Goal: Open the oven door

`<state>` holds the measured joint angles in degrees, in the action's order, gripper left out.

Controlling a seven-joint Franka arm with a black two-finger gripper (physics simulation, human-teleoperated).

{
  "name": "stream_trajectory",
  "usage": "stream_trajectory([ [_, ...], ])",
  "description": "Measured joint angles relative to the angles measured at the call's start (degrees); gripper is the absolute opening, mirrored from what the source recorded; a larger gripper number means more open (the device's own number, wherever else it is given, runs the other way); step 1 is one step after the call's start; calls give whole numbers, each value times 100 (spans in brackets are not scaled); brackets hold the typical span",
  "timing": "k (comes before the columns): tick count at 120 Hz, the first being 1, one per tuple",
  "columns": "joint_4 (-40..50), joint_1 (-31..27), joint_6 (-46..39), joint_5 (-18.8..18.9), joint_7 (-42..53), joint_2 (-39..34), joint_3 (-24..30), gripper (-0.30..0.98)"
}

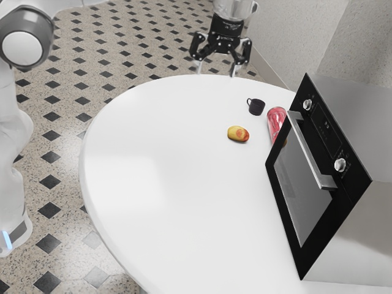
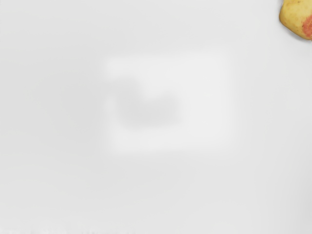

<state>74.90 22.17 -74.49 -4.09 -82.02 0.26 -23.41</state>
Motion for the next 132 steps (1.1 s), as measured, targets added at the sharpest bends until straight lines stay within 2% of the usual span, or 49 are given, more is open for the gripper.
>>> stream_trajectory([
  [26,4,135,-196,18,-1473,-483,37,69],
  [38,8,476,-131,94,-2002,-843,59,69],
  [46,26,894,-43,289,-2306,-1113,207,69],
  [50,353,813,-76,413,-2445,-1415,581,69],
  [58,1470,-189,-468,649,-2702,-2268,2040,69],
  [62,1992,-534,-733,727,-2820,-2665,2532,69],
  [68,2373,-785,-1139,814,-2986,-2889,3025,69],
  [78,2615,-903,-1842,886,-3231,-2917,3447,69],
  [107,3088,-687,-3422,846,-3689,-2767,3649,69],
  [132,3117,-758,-4135,769,-3835,-2418,3685,69],
])
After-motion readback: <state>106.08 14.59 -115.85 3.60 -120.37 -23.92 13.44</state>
